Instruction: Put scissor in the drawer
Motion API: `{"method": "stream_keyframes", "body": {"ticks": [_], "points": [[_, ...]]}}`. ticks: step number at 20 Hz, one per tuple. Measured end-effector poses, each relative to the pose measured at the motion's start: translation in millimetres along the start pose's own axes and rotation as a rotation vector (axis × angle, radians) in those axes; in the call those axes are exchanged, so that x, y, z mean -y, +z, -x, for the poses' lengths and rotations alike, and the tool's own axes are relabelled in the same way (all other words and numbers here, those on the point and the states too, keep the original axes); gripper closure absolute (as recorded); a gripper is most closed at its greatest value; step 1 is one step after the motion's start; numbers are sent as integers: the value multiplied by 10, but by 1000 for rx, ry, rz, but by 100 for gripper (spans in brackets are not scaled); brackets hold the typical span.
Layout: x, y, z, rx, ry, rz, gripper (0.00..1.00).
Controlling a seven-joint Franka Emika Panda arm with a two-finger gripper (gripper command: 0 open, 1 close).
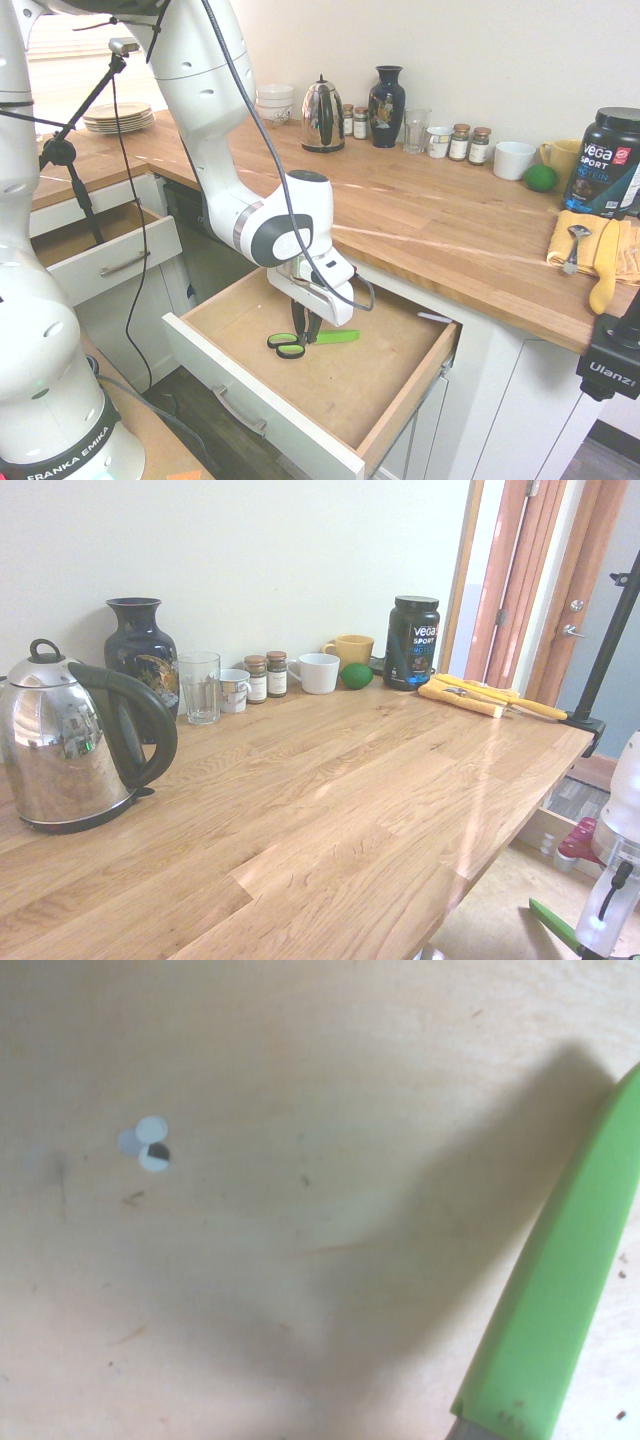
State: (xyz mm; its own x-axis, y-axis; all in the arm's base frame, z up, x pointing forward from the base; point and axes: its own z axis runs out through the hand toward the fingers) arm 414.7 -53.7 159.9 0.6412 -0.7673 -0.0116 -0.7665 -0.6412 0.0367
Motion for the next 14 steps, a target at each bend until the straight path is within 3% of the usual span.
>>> {"method": "stream_keyframes", "body": {"ticks": [14], "points": [[125, -74, -51, -7, -13, -5, 0]]}}
